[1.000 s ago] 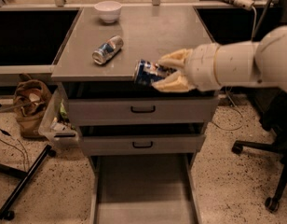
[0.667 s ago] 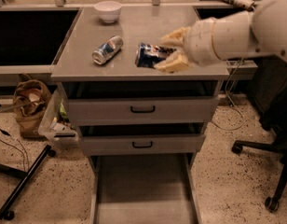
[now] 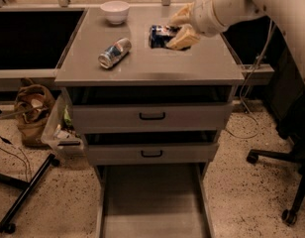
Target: Pick pepsi can from bottom drawer and place on counter
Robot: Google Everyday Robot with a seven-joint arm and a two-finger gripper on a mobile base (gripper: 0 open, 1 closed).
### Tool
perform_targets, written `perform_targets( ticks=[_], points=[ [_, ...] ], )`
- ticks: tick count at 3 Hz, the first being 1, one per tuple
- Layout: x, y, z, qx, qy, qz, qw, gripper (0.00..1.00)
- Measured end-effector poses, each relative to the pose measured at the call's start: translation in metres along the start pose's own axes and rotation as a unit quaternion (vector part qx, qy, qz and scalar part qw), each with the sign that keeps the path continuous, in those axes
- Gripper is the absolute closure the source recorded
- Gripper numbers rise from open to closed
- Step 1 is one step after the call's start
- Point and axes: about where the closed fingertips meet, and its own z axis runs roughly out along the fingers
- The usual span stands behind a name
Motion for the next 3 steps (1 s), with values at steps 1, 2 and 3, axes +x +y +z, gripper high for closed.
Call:
perform_targets(
  ticks=[1, 2, 3],
  points=[
    [-0.001, -0.043, 0.024, 0.013, 0.006, -0.012, 0.9998, 1.00],
    [-0.001, -0.057, 0.049, 0.009, -0.003, -0.010, 0.9999, 1.00],
    [0.013, -0.041, 0.074, -0.014, -0.022, 0.033, 0.9991, 1.00]
  ],
)
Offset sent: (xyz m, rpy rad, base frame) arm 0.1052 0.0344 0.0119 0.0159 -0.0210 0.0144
